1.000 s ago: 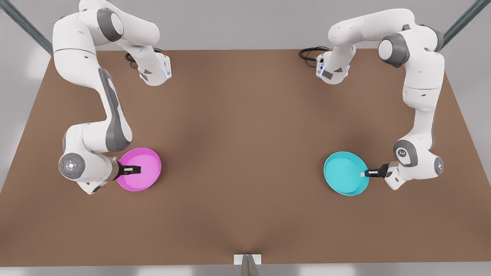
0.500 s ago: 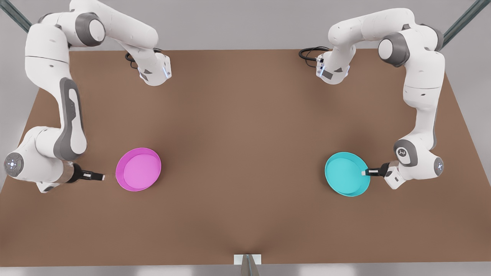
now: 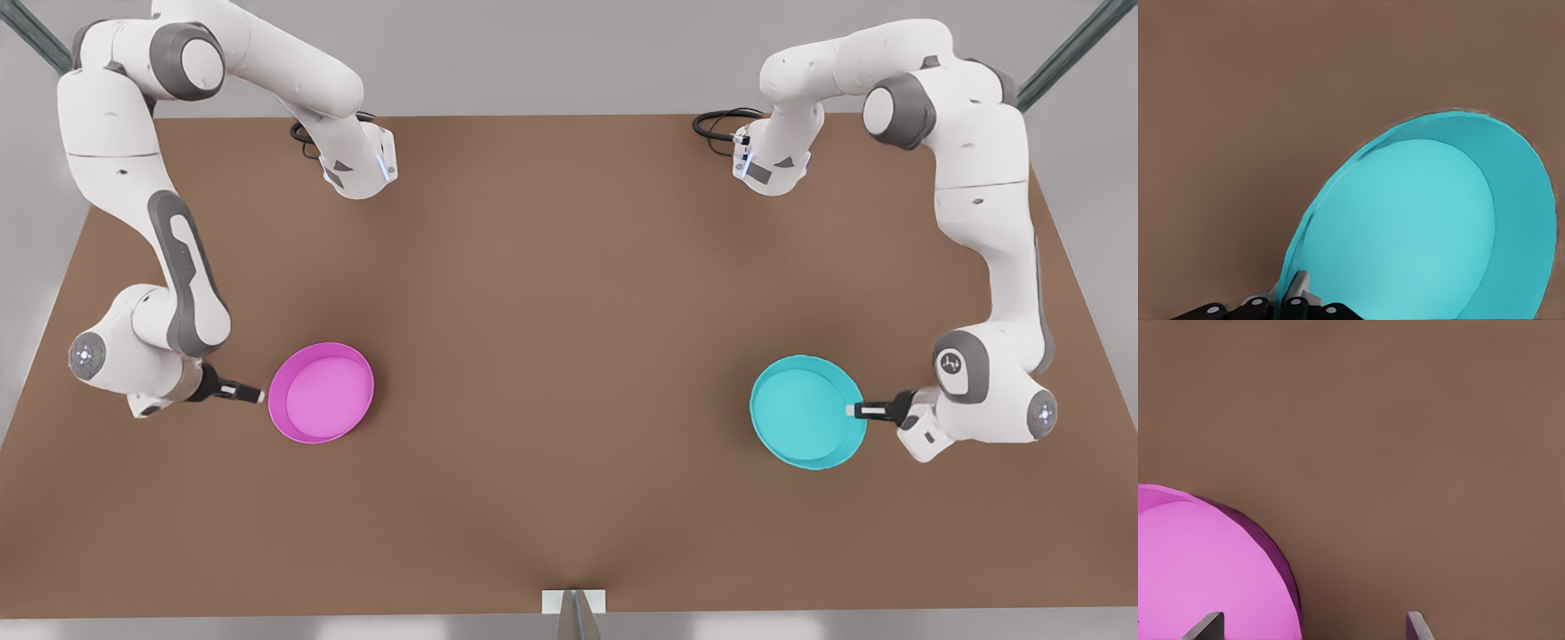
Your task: Flip the blue plate over with the left arm, and stack the pink plate on top of the blue plate with the right arm
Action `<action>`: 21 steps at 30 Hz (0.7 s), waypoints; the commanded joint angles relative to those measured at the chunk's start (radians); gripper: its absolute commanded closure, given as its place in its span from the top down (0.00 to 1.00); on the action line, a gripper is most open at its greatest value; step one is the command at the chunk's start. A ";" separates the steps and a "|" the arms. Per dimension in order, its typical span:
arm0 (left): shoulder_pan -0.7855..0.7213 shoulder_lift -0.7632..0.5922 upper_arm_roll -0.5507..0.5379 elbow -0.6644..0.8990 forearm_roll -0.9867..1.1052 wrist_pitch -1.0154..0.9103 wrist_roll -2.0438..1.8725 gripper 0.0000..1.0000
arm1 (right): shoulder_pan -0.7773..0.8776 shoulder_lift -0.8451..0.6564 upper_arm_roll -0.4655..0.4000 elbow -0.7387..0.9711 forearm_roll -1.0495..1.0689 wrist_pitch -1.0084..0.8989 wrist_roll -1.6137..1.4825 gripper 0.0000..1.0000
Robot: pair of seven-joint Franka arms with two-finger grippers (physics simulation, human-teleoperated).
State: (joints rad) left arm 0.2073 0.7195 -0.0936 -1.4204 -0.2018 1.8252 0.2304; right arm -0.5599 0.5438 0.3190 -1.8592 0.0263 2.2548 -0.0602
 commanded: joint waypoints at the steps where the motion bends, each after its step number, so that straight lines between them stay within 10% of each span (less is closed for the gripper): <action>1: -0.006 0.000 0.000 0.004 0.050 -0.004 0.000 0.21 | 0.000 0.001 0.000 0.000 0.012 0.000 -0.021 1.00; 21: -0.551 -0.046 0.009 0.164 1.026 -0.461 -0.539 0.21 | -0.023 0.031 0.014 -0.138 0.027 0.074 -0.064 1.00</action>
State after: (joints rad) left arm -0.3662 0.6735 -0.0848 -1.2563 0.7317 1.3488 -0.3246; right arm -0.5829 0.5726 0.3329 -2.0024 0.0537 2.3272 -0.1242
